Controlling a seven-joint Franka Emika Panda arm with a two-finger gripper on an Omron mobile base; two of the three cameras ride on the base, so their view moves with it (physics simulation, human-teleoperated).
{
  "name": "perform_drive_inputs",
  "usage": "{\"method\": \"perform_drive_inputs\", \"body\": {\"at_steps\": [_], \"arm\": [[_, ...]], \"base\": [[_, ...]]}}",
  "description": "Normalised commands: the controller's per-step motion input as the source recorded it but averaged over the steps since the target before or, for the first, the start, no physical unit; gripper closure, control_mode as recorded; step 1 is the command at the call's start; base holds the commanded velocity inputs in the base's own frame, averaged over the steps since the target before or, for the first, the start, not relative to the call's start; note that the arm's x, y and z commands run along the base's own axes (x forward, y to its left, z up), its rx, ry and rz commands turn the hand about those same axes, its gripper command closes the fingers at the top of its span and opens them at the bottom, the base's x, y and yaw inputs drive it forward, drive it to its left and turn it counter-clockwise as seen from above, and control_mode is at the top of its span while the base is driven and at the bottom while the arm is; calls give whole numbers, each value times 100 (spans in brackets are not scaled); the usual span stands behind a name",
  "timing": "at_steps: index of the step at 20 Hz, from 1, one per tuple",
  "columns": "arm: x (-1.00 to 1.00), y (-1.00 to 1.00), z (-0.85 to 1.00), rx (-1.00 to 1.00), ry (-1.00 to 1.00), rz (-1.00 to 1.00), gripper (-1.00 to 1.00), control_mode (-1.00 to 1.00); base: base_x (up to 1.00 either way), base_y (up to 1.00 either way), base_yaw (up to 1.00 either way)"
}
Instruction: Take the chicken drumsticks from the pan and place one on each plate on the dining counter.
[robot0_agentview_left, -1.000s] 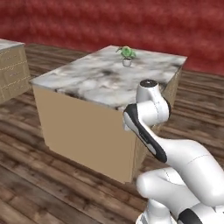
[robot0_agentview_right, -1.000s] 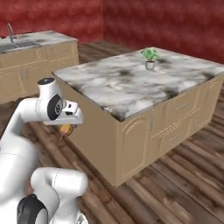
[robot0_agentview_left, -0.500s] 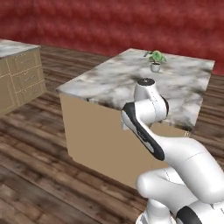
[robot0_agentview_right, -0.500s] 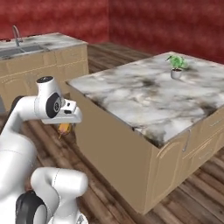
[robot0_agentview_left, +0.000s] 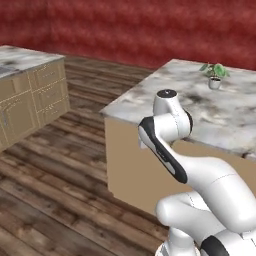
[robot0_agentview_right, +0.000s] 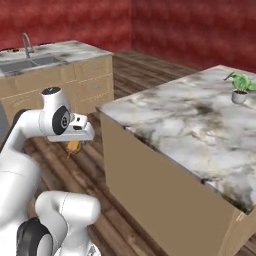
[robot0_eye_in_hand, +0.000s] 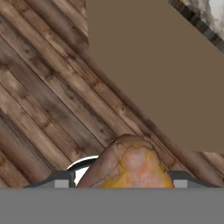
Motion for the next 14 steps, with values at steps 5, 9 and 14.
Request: {"method": "perform_drive_inputs", "body": {"at_steps": [5,9,14], "arm": [[0,0,0,0,0,0,100,100],[0,0,0,0,0,0,100,100],[0,0,0,0,0,0,100,100]], "base": [[50,100,-1],[50,100,-2],[54,100,-7]]}}
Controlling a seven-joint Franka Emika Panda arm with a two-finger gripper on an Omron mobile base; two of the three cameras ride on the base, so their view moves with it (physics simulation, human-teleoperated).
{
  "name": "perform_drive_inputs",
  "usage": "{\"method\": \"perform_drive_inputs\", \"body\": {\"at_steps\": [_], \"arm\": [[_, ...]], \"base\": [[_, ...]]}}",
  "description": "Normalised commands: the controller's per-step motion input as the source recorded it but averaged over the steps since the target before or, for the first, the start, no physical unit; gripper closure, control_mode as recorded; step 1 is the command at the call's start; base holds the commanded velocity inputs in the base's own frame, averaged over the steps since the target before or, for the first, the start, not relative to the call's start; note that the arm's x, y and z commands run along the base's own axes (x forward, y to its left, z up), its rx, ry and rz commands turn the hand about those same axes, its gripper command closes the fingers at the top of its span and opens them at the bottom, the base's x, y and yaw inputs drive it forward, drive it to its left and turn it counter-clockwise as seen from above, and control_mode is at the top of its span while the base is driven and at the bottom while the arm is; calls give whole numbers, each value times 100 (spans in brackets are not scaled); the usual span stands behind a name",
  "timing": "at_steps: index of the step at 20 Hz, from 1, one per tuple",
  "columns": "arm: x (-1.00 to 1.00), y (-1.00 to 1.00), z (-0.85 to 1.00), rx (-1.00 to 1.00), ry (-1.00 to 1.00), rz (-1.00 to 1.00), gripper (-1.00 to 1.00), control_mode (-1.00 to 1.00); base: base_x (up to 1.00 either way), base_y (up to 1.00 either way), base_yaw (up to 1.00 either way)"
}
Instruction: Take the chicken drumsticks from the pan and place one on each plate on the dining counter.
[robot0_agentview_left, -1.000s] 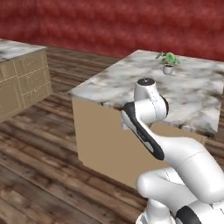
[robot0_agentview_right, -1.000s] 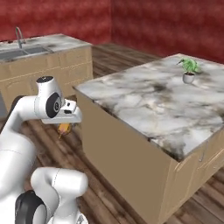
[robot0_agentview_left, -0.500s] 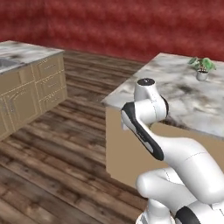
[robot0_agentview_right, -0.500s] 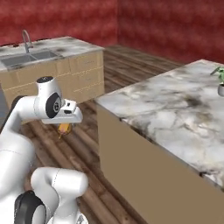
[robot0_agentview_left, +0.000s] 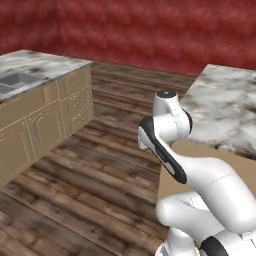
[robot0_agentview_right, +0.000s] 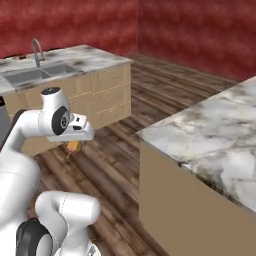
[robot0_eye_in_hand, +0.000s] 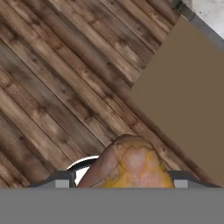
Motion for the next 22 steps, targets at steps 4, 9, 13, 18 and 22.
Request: {"method": "perform_drive_inputs", "body": {"at_steps": [4,9,13,18,22], "arm": [[0,0,0,0,0,0,100,100],[0,0,0,0,0,0,100,100],[0,0,0,0,0,0,100,100],[0,0,0,0,0,0,100,100],[0,0,0,0,0,0,100,100]], "base": [[60,100,-13],[72,88,-21],[75,82,-25],[83,70,-35],[92,53,-49]]}}
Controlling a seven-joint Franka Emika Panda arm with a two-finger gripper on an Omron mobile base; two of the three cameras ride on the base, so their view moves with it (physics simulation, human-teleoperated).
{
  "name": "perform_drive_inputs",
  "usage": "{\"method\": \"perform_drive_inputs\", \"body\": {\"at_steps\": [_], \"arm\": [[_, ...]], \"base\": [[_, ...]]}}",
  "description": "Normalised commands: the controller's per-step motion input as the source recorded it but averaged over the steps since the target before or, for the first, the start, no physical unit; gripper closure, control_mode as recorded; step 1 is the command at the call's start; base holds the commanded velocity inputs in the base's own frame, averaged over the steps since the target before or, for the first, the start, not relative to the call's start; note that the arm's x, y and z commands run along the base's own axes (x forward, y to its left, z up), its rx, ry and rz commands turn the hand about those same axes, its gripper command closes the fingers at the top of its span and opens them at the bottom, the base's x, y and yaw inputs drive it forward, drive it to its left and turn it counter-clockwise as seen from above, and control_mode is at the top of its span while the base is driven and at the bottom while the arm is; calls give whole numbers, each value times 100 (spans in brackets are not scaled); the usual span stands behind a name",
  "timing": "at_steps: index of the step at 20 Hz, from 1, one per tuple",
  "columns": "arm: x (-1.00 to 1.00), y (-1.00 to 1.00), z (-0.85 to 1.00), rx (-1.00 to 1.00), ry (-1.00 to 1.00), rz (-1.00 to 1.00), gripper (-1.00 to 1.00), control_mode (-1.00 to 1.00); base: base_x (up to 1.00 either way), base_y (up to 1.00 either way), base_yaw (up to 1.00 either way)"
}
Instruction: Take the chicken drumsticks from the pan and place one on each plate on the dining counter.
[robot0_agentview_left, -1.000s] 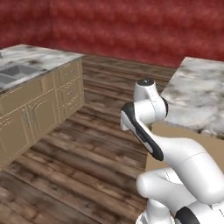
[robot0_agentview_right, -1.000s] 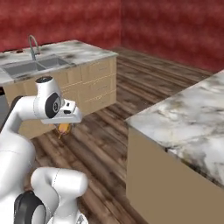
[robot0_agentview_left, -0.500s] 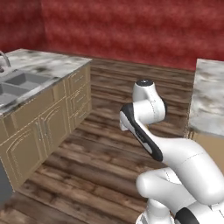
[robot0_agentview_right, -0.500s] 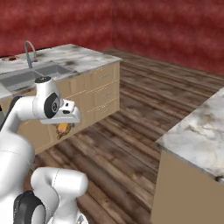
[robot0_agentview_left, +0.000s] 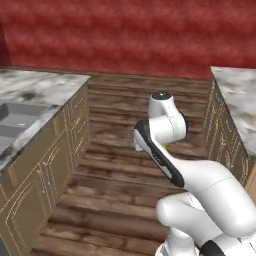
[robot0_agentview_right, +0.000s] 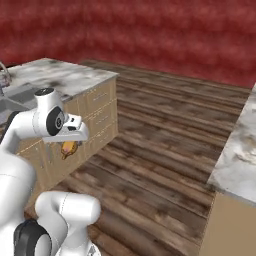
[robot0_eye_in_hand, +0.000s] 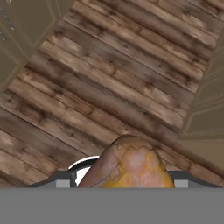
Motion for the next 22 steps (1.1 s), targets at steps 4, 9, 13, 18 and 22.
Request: {"method": "perform_drive_inputs", "body": {"at_steps": [4,9,13,18,22], "arm": [[0,0,0,0,0,0,100,100],[0,0,0,0,0,0,100,100],[0,0,0,0,0,0,100,100],[0,0,0,0,0,0,100,100],[0,0,0,0,0,0,100,100]], "base": [[88,51,-55],[92,51,-50],[98,49,-38],[100,45,-23],[100,47,-7]]}}
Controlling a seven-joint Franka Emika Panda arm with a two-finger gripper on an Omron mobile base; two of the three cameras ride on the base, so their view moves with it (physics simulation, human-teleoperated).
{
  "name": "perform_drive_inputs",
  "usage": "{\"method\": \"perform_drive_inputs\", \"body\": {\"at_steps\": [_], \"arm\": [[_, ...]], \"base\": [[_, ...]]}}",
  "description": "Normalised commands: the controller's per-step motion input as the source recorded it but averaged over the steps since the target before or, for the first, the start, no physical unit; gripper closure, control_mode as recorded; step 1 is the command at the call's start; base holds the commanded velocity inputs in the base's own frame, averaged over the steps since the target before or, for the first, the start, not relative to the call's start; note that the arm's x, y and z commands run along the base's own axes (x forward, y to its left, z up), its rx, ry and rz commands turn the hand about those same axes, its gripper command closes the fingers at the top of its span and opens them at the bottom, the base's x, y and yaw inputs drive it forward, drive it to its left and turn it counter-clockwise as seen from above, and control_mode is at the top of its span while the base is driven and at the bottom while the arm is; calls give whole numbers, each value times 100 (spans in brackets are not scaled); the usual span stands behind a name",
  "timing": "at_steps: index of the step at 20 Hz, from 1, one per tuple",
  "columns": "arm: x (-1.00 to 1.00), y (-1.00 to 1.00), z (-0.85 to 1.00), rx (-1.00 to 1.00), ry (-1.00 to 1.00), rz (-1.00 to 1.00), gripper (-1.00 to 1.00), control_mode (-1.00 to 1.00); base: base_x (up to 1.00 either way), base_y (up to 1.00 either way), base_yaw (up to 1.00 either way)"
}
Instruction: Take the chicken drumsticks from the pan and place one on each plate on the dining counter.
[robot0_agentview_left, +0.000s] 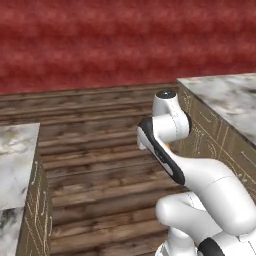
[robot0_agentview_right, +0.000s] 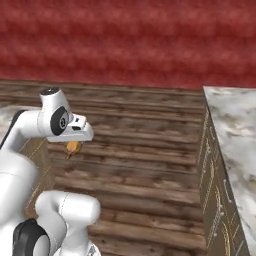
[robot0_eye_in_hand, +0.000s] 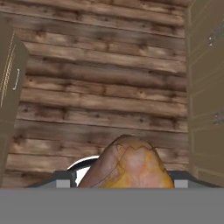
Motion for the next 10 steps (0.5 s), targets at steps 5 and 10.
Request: {"method": "perform_drive_inputs", "body": {"at_steps": [5,10], "arm": [[0,0,0,0,0,0,100,100],[0,0,0,0,0,0,100,100]], "base": [[100,49,0],[100,43,6]]}}
